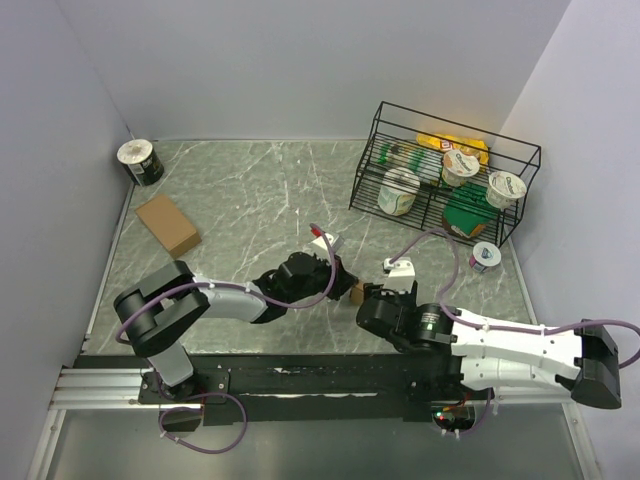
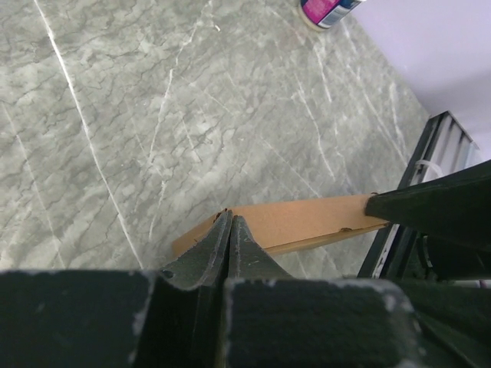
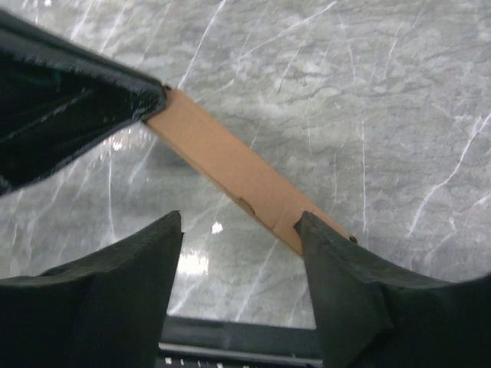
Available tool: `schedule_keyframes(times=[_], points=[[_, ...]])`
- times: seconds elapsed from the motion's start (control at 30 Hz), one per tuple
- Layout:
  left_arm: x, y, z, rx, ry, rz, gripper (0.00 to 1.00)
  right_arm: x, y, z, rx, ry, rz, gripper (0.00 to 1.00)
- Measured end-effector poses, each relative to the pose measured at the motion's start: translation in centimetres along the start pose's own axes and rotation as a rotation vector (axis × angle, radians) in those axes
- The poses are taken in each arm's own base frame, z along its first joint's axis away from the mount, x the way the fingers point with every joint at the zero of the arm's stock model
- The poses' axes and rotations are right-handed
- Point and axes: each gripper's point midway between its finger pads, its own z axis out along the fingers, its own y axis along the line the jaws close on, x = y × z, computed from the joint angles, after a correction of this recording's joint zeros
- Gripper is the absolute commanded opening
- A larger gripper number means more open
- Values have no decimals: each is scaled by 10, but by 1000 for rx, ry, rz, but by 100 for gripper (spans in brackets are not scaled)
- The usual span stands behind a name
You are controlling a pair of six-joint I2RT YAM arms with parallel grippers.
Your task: Fold the paper box
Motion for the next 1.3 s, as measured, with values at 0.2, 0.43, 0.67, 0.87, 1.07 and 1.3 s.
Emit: schedule_keyframes(times=[0.2,0.43,0.67,0.87,1.07,1.3], points=[[-2,1,3,-30,19,22,4,-4,-1,-15,-35,49,-9,78],[-2,1,4,-42,28,38,4,-4,-7,-29,-76,91,17,76],[-2,1,4,-48,33,43,4,2,-17,-22,-60,129,25,75],[-2,1,4,-52,38,49,4,4,-17,-19,-69,137,11,75],[-1,2,4,-54,39,58,4,2,-16,-19,-79,129,-5,74],[-2,1,5,-55,41,60,4,3,-15,-17,-79,134,-21,74]])
